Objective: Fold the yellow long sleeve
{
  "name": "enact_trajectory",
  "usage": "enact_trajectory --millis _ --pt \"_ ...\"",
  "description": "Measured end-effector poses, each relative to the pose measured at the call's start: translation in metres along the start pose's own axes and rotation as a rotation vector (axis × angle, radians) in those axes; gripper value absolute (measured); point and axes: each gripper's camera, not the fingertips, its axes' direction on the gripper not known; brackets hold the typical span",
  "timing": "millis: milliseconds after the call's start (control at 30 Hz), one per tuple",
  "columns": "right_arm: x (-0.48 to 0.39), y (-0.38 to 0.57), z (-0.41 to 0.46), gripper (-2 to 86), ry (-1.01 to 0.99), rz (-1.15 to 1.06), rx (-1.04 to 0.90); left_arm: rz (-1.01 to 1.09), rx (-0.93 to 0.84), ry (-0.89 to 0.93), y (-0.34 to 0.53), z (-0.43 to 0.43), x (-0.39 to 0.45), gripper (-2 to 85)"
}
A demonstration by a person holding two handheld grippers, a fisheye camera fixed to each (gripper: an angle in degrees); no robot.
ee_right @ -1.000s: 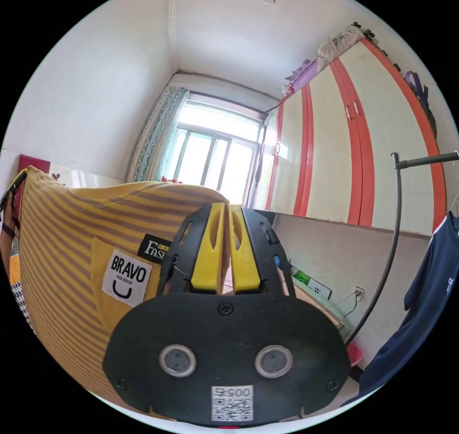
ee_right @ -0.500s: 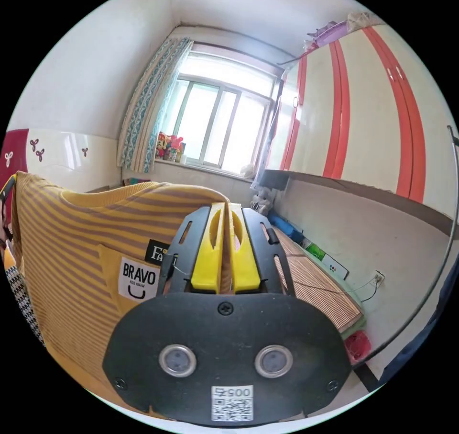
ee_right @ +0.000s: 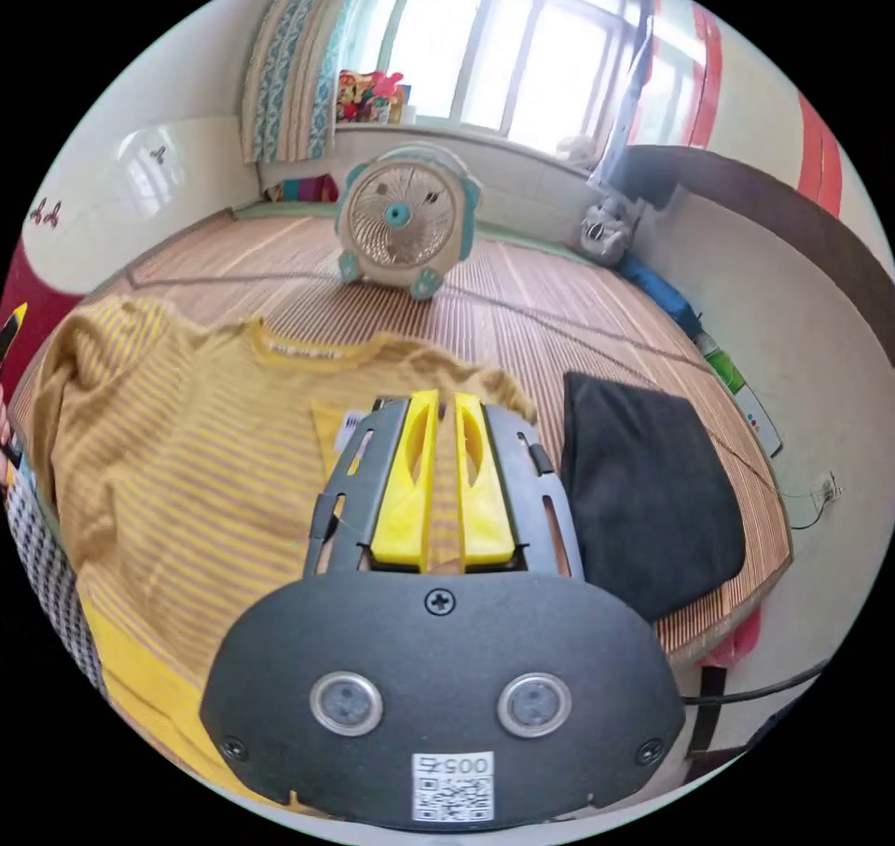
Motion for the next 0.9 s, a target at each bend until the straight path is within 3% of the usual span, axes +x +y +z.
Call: enact_trajectory --millis 233,400,633,900 --pt "0.027 0.129 -0.061 5.6 -0.088 0.009 -0.065 0.170 -0.192 0.162 0.071 -0.059 0.028 5.9" --pt "0.059 0.206 -0.068 6.4 -0.094 0.200 -0.159 0.206 -0.291 0.301 0.098 -0.087 0.049 6.4" --pt "0.069 0.234 -0.042 5.8 -0.143 0.323 -0.188 0.274 -0.363 0.391 0.099 -0.110 0.055 5.3" --pt "0.057 0.229 -0.023 6.2 -0.283 0.405 -0.148 0.316 -0.381 0.350 0.101 -0.137 0.032 6.4"
